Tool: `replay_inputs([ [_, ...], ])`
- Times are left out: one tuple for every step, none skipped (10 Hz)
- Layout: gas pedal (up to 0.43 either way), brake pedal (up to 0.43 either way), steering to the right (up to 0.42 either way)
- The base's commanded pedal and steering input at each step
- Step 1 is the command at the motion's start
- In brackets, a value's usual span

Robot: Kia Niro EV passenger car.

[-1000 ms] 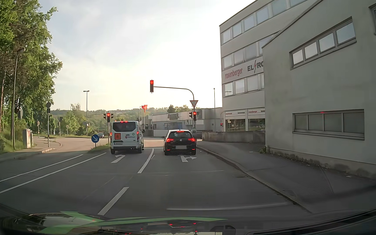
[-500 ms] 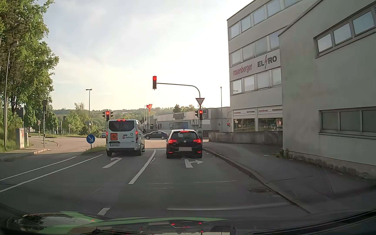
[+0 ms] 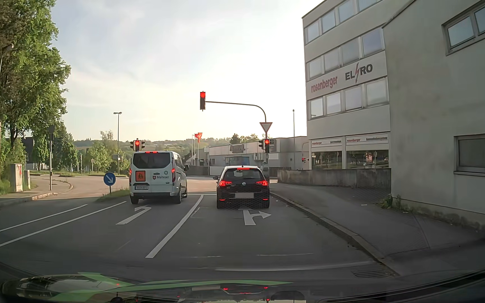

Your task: Follow the waypoints while adhering to traffic rules and regulations

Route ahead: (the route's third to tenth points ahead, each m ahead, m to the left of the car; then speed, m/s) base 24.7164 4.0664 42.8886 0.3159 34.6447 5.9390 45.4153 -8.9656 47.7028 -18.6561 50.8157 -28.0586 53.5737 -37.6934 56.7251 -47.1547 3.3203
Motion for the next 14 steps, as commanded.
replay_inputs([
  [0.000,0.177,-0.056],
  [0.000,0.201,-0.058],
  [0.000,0.207,-0.060],
  [0.000,0.213,-0.060],
  [0.000,0.220,-0.060],
  [0.000,0.213,-0.061],
  [0.000,0.220,-0.063],
  [0.000,0.220,-0.064],
  [0.000,0.213,-0.065],
  [0.000,0.213,-0.066],
  [0.000,0.220,-0.066],
  [0.000,0.220,-0.065],
  [0.000,0.213,-0.061],
  [0.000,0.207,-0.058],
])
